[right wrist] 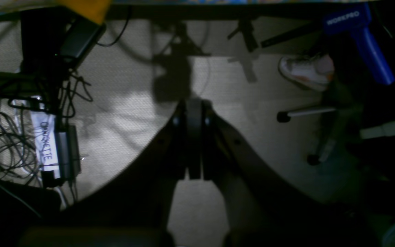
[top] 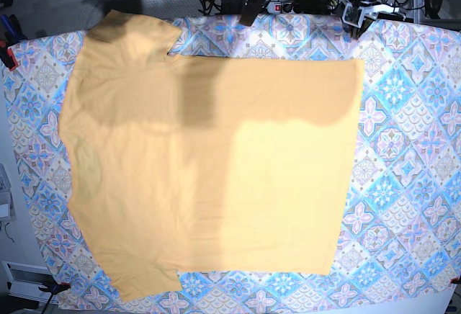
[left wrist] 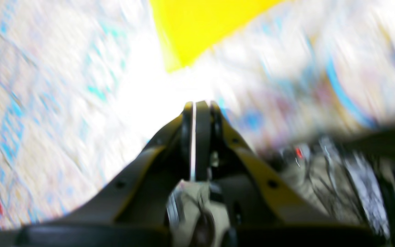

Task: Fold the T-shirt properly
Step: 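Lower the left gripper onto the shirt's shoulder edge and pinch it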

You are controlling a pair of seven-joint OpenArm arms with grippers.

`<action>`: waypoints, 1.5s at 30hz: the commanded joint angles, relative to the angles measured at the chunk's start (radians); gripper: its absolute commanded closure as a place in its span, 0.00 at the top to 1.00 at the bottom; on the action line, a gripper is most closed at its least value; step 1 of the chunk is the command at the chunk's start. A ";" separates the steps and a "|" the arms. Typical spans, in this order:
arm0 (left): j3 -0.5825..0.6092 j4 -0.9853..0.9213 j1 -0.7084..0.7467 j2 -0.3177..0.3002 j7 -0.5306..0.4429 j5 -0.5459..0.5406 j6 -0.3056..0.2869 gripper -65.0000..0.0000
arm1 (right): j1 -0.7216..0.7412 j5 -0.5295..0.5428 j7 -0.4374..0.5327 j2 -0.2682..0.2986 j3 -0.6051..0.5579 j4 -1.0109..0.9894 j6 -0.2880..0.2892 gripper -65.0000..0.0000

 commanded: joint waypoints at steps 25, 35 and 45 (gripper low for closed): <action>-0.026 0.138 -0.138 -0.011 0.416 -0.956 0.011 0.23 | 0.000 -0.089 -0.043 0.005 0.008 0.011 -0.006 0.00; -0.110 0.131 -0.141 -0.007 0.426 -1.206 0.009 0.24 | 0.000 -0.131 -0.043 0.002 0.009 0.011 -0.006 0.00; -0.238 -0.086 -0.207 -0.005 0.560 -1.456 0.009 0.24 | 0.021 -0.132 -0.043 0.002 0.023 0.011 -0.006 0.00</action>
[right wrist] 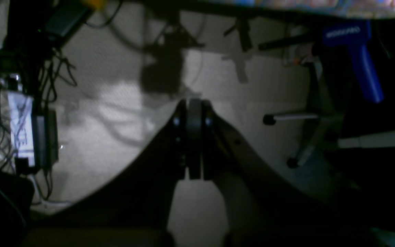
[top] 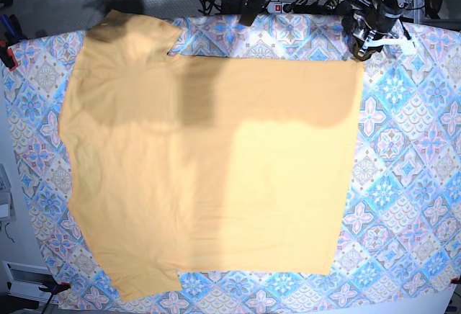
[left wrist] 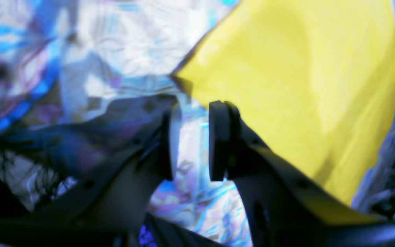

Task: Fold the T-shirt properly
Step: 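Lower the left gripper onto the shirt's shoulder edge and pinch it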

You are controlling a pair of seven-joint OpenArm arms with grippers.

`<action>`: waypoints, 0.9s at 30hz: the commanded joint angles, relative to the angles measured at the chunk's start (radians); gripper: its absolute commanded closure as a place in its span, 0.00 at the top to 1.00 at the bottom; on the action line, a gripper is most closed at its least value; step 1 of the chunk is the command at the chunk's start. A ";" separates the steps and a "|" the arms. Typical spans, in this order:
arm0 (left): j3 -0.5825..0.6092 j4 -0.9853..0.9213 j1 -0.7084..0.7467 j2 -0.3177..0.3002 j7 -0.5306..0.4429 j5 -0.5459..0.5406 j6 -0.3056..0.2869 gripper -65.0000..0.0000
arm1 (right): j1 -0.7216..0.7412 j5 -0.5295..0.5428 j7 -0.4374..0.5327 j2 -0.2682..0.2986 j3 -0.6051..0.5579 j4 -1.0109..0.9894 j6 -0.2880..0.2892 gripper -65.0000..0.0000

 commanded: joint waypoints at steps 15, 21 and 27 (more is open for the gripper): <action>-0.017 -0.002 -0.051 0.013 -0.007 -0.019 -0.009 0.62 | -0.019 0.002 0.014 0.007 0.008 0.011 -0.007 0.00; -0.015 -0.036 -0.082 0.015 -0.007 -0.019 -0.009 0.62 | -0.019 0.002 0.014 0.007 0.008 0.011 -0.007 0.00; -0.017 -0.120 -0.103 0.015 -0.007 -0.019 -0.009 0.62 | -0.021 0.002 0.014 0.007 0.008 0.011 -0.007 0.00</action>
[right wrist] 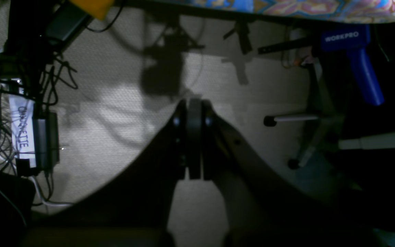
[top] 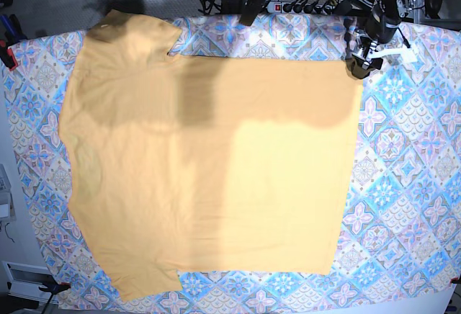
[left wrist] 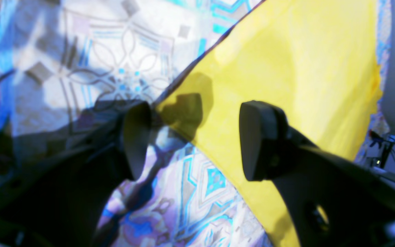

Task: Fold the T-shirt properly
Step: 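Lower the left gripper onto the shirt's shoulder edge and pinch it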

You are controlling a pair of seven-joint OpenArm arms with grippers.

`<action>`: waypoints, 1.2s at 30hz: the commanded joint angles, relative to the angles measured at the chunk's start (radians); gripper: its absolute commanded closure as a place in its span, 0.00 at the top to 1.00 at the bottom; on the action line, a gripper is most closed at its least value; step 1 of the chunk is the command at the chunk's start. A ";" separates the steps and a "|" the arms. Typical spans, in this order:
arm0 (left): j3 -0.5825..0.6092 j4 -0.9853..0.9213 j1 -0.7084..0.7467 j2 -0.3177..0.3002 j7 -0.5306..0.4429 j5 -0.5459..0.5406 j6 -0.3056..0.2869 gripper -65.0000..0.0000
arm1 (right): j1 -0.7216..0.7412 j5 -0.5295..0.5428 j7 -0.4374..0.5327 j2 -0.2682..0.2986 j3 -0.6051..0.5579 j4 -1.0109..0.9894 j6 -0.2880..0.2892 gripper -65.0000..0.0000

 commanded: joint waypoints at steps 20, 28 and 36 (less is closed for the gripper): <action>0.007 -0.041 -0.030 0.022 0.053 0.014 0.009 0.21 | -0.019 0.002 0.013 0.010 0.008 0.011 -0.007 0.00; 0.008 -0.041 -0.029 0.021 0.075 0.017 0.006 0.10 | -0.021 0.002 0.013 0.010 0.008 0.028 -0.007 0.00; 0.008 -0.035 -0.023 0.016 0.075 0.012 0.006 0.00 | -0.029 0.002 0.013 0.010 0.006 0.051 -0.007 0.00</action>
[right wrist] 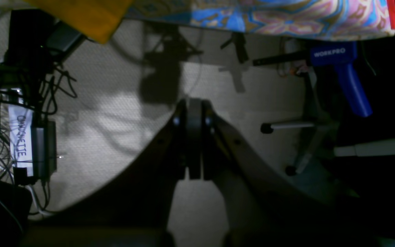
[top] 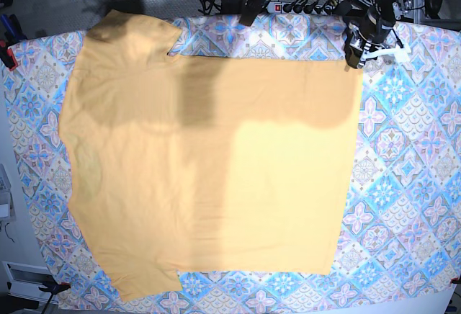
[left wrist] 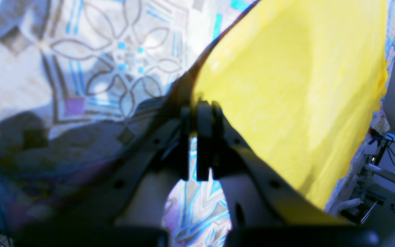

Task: Fold the T-shirt properly
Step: 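Lower the left gripper onto the shirt's shoulder edge and pinch it, then lower the right gripper onto the other shoulder edge and pinch it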

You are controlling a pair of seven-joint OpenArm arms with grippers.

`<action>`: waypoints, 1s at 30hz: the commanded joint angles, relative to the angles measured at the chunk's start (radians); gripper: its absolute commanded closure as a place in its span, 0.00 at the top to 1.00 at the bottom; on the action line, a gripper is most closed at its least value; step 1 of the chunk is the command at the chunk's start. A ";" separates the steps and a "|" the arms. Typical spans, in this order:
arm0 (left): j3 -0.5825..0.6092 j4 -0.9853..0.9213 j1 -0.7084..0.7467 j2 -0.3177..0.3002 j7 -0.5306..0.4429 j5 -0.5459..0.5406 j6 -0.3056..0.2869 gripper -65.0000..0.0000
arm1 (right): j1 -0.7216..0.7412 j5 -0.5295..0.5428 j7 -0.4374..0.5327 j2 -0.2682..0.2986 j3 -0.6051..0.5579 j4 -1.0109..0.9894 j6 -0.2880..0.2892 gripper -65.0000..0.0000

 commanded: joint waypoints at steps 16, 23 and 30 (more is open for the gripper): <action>-0.002 0.010 0.011 -0.005 0.045 0.005 0.004 0.00 | -0.001 -0.004 -0.125 0.015 -0.057 0.080 -0.162 0.22; -0.002 0.010 0.011 -0.005 0.045 0.005 0.004 0.00 | 0.092 -0.004 -0.245 0.080 -0.251 0.070 -0.311 0.28; -0.004 0.010 0.011 -0.005 0.045 0.005 0.004 0.00 | 0.172 -0.003 -0.306 0.086 -0.302 0.068 -0.350 0.28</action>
